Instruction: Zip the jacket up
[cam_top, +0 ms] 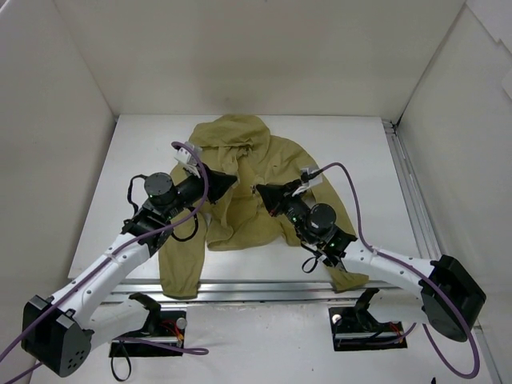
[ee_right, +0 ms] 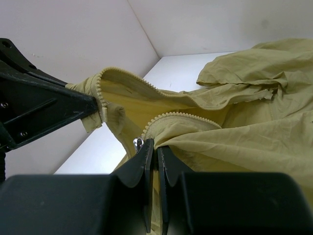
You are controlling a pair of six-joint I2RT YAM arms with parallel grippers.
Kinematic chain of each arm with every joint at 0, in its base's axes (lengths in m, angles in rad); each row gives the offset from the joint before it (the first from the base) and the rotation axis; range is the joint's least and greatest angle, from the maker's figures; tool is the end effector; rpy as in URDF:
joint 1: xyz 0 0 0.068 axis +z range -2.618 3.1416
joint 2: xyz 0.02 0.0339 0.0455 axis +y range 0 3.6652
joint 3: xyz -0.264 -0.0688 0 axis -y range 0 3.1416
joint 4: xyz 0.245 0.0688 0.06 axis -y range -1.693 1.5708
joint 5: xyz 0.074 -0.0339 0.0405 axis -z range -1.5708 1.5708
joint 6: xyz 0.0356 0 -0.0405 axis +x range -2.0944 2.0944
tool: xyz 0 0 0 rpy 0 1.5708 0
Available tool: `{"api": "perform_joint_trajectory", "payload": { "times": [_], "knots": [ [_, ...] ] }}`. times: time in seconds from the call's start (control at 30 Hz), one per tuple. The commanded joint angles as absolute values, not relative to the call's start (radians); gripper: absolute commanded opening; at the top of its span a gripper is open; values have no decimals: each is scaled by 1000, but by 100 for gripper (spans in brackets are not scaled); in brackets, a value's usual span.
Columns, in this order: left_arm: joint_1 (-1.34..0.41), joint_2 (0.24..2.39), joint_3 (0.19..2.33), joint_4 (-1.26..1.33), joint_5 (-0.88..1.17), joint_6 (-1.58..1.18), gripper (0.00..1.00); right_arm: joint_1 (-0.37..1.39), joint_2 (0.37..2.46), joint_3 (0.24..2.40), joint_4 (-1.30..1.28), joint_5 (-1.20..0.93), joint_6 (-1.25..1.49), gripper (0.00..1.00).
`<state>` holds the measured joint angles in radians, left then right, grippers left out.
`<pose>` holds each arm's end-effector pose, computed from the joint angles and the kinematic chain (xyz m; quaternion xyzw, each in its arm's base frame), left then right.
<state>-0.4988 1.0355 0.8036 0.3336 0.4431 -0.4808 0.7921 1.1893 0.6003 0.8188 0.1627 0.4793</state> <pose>0.2062 -0.1297 0.3534 0.1690 0.6524 -0.4706 0.5696 0.1902 0.1846 0.2972 -0.0336 0.6217 0.4230 0.6584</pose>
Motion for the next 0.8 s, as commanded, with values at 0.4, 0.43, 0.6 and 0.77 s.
{"api": "perform_joint_trajectory", "payload": {
  "times": [0.4,0.43,0.6,0.77],
  "knots": [
    [-535,1051,834,459,456,-460,0,821,1192,652,937,163,488,0],
    [-535,1054,836,459,454,-459,0,824,1192,653,937,161,489,0],
    [-554,1063,838,466,445,-457,0,827,1192,663,937,166,489,0],
    [-563,1066,839,463,433,-448,0,833,1195,667,937,170,491,0]
  ]
}}
